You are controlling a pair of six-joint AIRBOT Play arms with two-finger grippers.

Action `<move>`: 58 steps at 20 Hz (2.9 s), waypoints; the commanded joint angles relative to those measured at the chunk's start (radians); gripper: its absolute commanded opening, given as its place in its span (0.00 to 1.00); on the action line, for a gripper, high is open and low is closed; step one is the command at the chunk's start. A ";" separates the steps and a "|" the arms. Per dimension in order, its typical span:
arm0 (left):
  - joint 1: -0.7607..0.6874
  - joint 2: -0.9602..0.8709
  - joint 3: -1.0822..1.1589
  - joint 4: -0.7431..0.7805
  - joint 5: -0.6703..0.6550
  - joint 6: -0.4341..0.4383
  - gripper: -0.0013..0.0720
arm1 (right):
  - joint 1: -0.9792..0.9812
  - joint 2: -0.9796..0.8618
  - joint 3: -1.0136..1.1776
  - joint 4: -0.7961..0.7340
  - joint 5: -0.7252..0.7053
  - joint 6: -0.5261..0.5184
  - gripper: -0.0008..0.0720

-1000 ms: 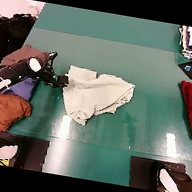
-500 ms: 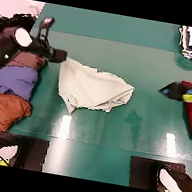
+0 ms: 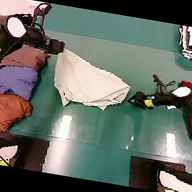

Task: Fold the shirts.

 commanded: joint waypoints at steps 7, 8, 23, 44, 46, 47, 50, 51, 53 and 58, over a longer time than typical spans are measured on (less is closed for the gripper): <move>0.001 0.001 0.004 0.004 -0.010 -0.001 0.05 | 0.126 -0.236 0.208 0.033 -0.026 -0.039 0.05; 0.001 0.003 0.005 0.004 -0.012 0.000 0.05 | 0.129 -0.235 0.221 0.028 -0.030 -0.054 0.04; 0.000 0.480 0.497 0.005 -0.046 0.000 0.05 | -0.103 0.416 0.780 -0.288 0.258 0.001 0.04; 0.001 -0.109 0.302 0.136 -0.178 0.044 0.05 | -0.251 0.238 0.395 -0.284 0.311 0.109 0.04; 0.001 -0.227 0.293 0.142 -0.121 0.044 0.05 | -0.203 0.143 0.366 -0.285 0.159 0.076 0.04; 0.001 -0.272 0.293 0.142 -0.090 0.044 0.05 | -0.185 0.094 0.378 -0.284 0.105 0.075 0.04; 0.001 -0.320 0.293 0.142 -0.051 0.043 0.05 | -0.162 -0.024 0.489 -0.283 0.057 0.074 0.04; 0.001 -0.319 0.296 0.142 -0.054 0.043 0.07 | -0.163 -0.057 0.536 -0.282 0.066 0.075 0.05; 0.005 -0.316 0.315 0.142 -0.095 0.042 0.76 | -0.174 -0.100 0.621 -0.277 0.115 0.075 0.50; 0.051 -0.233 0.304 0.129 -0.345 0.033 0.75 | -0.232 -0.011 0.640 -0.278 0.238 0.067 0.53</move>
